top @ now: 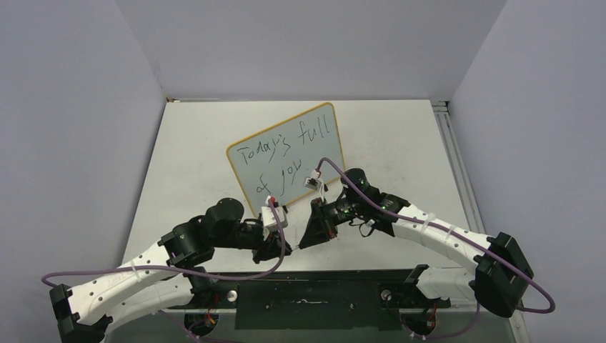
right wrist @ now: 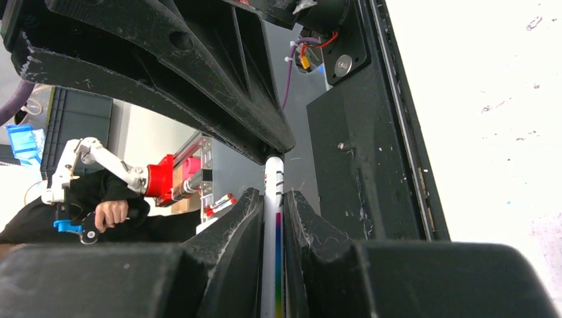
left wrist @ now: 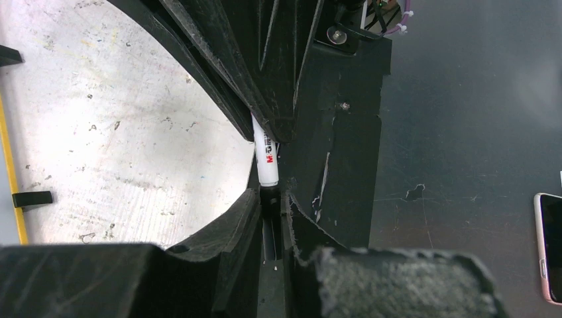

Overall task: Write a sentence on the whiteboard
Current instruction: Close the whiteboard marker at the center of the board.

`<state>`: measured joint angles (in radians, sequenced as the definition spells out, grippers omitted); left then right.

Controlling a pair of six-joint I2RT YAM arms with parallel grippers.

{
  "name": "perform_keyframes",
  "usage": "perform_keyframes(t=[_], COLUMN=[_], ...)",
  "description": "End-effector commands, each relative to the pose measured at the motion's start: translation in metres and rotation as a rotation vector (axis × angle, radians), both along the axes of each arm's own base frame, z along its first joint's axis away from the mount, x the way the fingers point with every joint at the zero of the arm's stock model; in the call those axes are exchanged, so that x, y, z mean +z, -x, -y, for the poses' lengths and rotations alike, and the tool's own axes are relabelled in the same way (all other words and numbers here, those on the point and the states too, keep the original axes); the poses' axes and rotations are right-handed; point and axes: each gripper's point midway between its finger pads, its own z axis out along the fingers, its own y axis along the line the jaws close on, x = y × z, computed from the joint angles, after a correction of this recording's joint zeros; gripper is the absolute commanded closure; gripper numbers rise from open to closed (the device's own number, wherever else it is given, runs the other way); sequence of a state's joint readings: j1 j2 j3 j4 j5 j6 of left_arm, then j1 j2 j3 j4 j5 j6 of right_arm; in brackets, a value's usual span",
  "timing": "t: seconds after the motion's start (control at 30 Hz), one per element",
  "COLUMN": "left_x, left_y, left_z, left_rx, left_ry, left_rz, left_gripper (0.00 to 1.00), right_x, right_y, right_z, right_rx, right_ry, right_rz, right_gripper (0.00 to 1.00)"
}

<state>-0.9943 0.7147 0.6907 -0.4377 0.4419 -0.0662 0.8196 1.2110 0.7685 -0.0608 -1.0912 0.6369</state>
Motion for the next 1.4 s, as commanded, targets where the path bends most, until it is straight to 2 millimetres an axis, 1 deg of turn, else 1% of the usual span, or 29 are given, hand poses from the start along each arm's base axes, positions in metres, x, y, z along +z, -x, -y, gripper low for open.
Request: perform_keyframes(t=[0.0, 0.07, 0.1, 0.13, 0.2, 0.4, 0.43, 0.5, 0.57, 0.6, 0.67, 0.77, 0.83, 0.87, 0.93, 1.0, 1.1, 1.27, 1.33, 1.37], left_x=[0.078, 0.073, 0.074, 0.073, 0.075, 0.085, 0.088, 0.094, 0.102, 0.107, 0.116, 0.128, 0.133, 0.135, 0.136, 0.139, 0.148, 0.149, 0.149, 0.151], left_y=[-0.019, -0.022, -0.023, -0.025, -0.027, -0.029, -0.029, -0.034, -0.046, -0.054, -0.069, -0.081, -0.085, -0.086, -0.093, -0.095, -0.096, -0.095, -0.095, -0.094], left_z=[0.028, 0.024, 0.022, 0.020, 0.017, 0.014, 0.014, 0.012, 0.007, 0.003, -0.005, -0.011, -0.014, -0.015, -0.020, -0.022, -0.020, -0.018, -0.015, -0.013], left_rx=[-0.006, 0.019, 0.030, 0.041, 0.061, 0.088, 0.095, 0.137, 0.240, 0.302, 0.429, 0.549, 0.601, 0.610, 0.676, 0.697, 0.690, 0.681, 0.668, 0.650], left_ry=[0.251, 0.218, 0.212, 0.204, 0.196, 0.214, 0.223, 0.242, 0.269, 0.289, 0.338, 0.432, 0.492, 0.520, 0.573, 0.627, 0.701, 0.751, 0.773, 0.789], left_rz=[0.189, 0.186, 0.190, 0.194, 0.197, 0.198, 0.197, 0.190, 0.167, 0.149, 0.084, -0.028, -0.088, -0.109, -0.153, -0.196, -0.245, -0.309, -0.338, -0.347], left_gripper=[1.00, 1.00, 0.98, 0.92, 0.73, 0.33, 0.28, 0.22, 0.17, 0.14, 0.12, 0.11, 0.11, 0.11, 0.09, 0.08, 0.08, 0.08, 0.10, 0.13], right_x=[0.015, 0.013, 0.014, 0.014, 0.015, 0.016, 0.016, 0.016, 0.019, 0.024, 0.037, 0.059, 0.074, 0.079, 0.090, 0.095, 0.104, 0.118, 0.121, 0.123], right_y=[0.001, 0.000, -0.001, -0.002, -0.004, -0.011, -0.012, -0.017, -0.027, -0.032, -0.043, -0.061, -0.065, -0.066, -0.066, -0.064, -0.062, -0.058, -0.057, -0.056], right_z=[-0.011, -0.008, -0.007, -0.007, -0.005, -0.002, -0.002, -0.001, 0.000, 0.001, 0.005, 0.015, 0.021, 0.023, 0.026, 0.026, 0.026, 0.029, 0.029, 0.030], right_rx=[0.012, -0.002, -0.007, -0.014, -0.030, -0.081, -0.092, -0.128, -0.192, -0.227, -0.302, -0.415, -0.458, -0.468, -0.476, -0.469, -0.459, -0.459, -0.458, -0.456], right_ry=[-0.073, -0.055, -0.056, -0.058, -0.060, -0.088, -0.093, -0.099, -0.115, -0.137, -0.190, -0.274, -0.340, -0.368, -0.417, -0.437, -0.471, -0.529, -0.550, -0.572], right_rz=[0.120, 0.119, 0.123, 0.127, 0.139, 0.162, 0.167, 0.182, 0.197, 0.207, 0.233, 0.276, 0.297, 0.300, 0.317, 0.323, 0.330, 0.339, 0.333, 0.331], right_gripper=[0.95, 0.95, 0.95, 0.95, 0.95, 0.95, 0.95, 0.95, 0.95, 0.95, 0.95, 0.95, 0.95, 0.95, 0.95, 0.95, 0.95, 0.95, 0.95, 0.95])
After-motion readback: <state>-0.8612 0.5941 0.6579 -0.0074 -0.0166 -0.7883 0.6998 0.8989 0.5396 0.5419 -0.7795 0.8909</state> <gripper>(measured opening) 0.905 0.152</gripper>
